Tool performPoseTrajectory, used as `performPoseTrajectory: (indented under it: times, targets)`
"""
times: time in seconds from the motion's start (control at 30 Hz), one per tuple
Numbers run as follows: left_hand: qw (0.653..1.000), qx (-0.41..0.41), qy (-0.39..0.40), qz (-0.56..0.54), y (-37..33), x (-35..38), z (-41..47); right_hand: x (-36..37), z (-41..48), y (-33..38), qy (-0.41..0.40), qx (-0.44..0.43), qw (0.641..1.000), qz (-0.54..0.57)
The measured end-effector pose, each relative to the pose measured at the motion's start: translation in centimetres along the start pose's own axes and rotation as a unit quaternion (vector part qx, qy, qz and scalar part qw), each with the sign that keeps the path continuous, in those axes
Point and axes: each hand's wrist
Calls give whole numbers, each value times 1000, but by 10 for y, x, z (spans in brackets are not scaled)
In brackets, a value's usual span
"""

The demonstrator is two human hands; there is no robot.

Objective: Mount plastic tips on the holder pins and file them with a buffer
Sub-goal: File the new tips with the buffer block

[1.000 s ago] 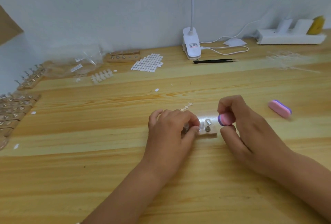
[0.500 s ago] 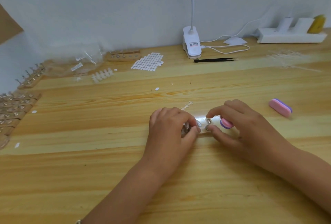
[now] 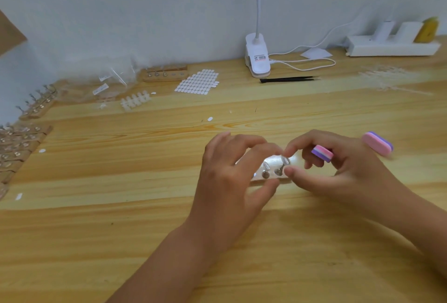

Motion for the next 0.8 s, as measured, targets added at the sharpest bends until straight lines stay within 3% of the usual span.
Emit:
performPoseTrajectory:
  times: [0.13, 0.27, 0.47, 0.63, 0.73, 0.8]
  targets:
    - [997, 59, -44, -8, -2, 0, 1, -2, 1, 0, 38, 18, 995, 86]
    - [996, 60, -56, -35, -5, -3, 0, -4, -2, 4, 58, 20, 993, 105]
    - [994, -31, -50, -91, -10, -8, 0, 0, 9, -7, -44, 93, 981, 163]
    - [990, -78, -46, -111, -14, -10, 1, 8, -10, 1, 24, -93, 995, 8]
    - [986, -92, -50, -129, -14, -11, 1, 11, -6, 2, -24, -177, 981, -70]
    - [984, -103, -40, -140, -14, -12, 1, 8, -4, 2, -50, -179, 979, -88]
Point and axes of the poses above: each hand's wrist, its own z-axis towards the middle knuckle, its own x-axis out of the palm, y = z × x, and after that the axes turned 3 degrees about -x, right-handed
